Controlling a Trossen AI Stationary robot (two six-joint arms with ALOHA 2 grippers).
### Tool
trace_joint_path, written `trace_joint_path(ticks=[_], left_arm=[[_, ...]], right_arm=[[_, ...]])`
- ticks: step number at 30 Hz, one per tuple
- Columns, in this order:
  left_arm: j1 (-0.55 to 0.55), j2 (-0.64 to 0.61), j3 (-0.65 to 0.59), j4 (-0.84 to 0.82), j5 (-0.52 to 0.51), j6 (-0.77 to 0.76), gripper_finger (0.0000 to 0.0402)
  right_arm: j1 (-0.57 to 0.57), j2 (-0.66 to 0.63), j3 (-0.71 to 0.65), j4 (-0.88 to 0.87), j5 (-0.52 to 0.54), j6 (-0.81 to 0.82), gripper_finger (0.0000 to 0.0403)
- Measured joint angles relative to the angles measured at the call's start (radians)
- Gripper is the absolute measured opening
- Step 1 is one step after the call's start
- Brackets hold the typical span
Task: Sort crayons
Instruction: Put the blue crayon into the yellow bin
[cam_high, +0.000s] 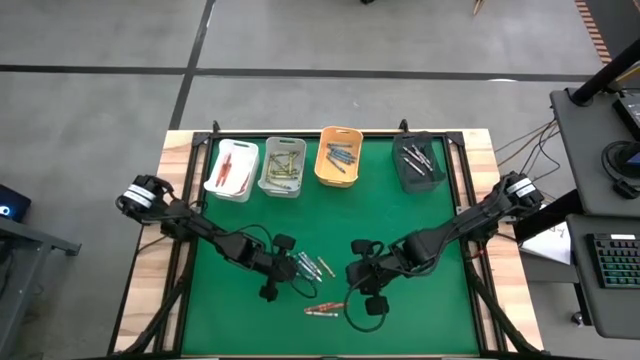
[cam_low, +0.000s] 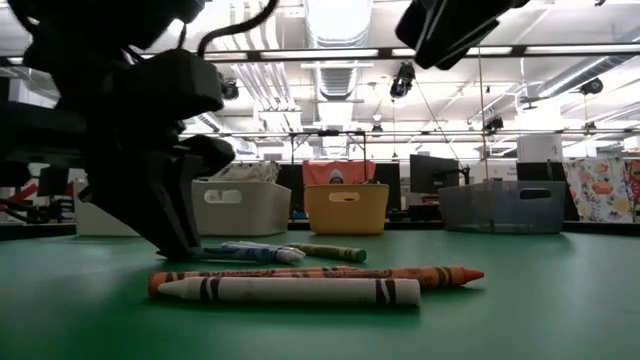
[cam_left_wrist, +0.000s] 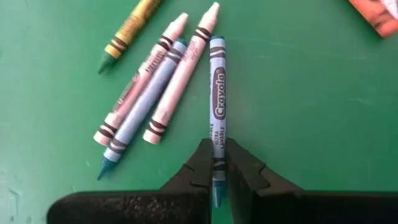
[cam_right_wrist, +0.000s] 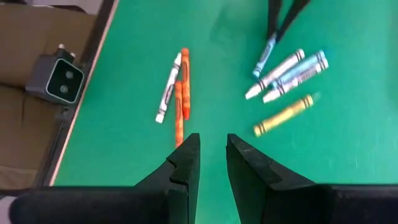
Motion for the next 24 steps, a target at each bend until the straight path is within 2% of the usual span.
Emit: trace_joint_path(ticks=[6,12,17,20,24], left_arm=[[-0.037,-0.101,-0.007,0.002,-0.044,0.006,0.0001],[-0.059,-0.266,-0.041,0.062,-0.143,0.013,0.0000],[-0.084,-0.408,-0.140,0.325,-0.215,0.059,0.0000],[-0.087,-0.445,-0.207,0.549,-0.299,0.095,0.0000],[-0.088,-0.435,-0.275,0.801,-0.331,0.190,0.0000]], right_arm=[[-0.005,0.000,-0.111,0.248,0.000,-0.107,0.0068],[-0.023,0.000,-0.299,0.763,0.010,-0.234,0.0068],[-0.038,0.019,-0.440,1.223,0.155,-0.335,0.0068],[-0.055,0.062,-0.466,1.462,0.166,-0.399,0.0068],[-0.085,0.113,-0.451,1.638,0.179,-0.426,0.0071]])
